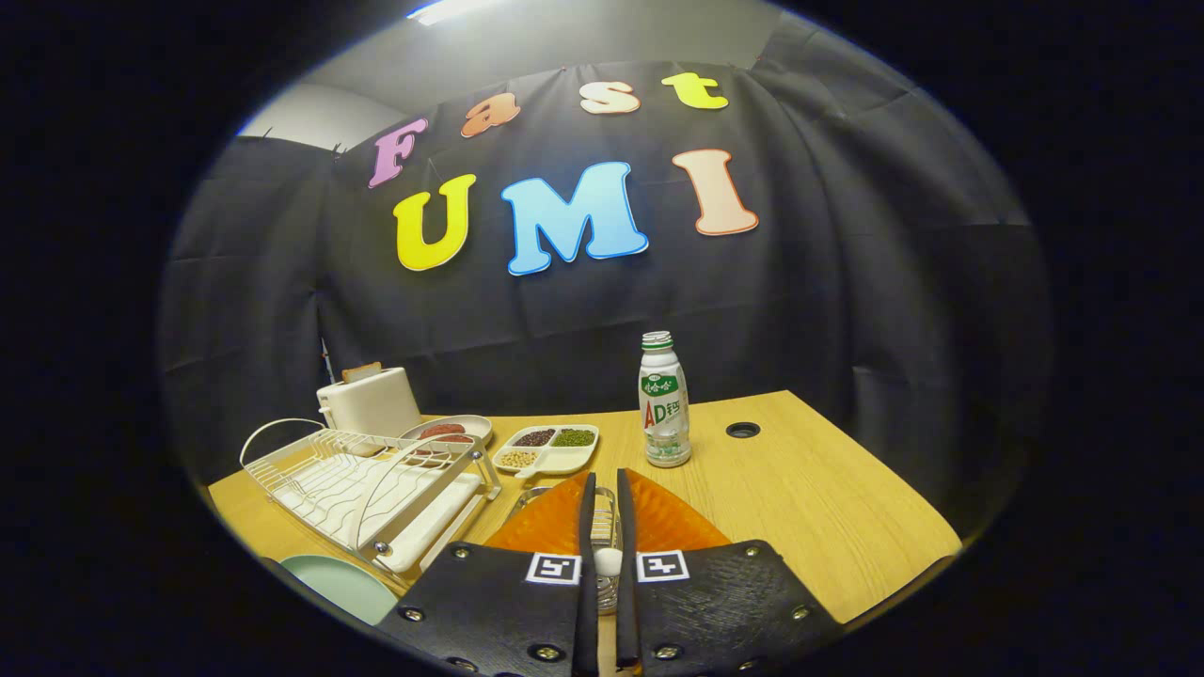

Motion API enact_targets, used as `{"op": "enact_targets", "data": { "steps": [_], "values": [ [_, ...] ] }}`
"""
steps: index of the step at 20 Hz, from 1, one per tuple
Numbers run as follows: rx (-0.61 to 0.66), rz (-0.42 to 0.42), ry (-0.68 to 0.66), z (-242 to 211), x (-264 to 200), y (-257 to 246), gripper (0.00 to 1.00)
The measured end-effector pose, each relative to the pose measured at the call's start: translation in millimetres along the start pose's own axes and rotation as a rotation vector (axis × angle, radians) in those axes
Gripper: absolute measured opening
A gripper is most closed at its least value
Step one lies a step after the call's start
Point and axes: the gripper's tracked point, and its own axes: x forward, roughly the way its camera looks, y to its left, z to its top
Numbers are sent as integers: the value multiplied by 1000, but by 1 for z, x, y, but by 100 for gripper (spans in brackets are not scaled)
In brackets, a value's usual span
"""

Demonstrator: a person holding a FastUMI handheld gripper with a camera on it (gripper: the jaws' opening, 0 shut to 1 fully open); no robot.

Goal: Take the plate from the dish rack, then take the spoon from the basket and place it into the plate.

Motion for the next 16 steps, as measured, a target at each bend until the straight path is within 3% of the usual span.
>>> {"op": "enact_targets", "data": {
  "steps": [16],
  "values": [
    [-106,-42,44,93,-48,25,5]
  ]
}}
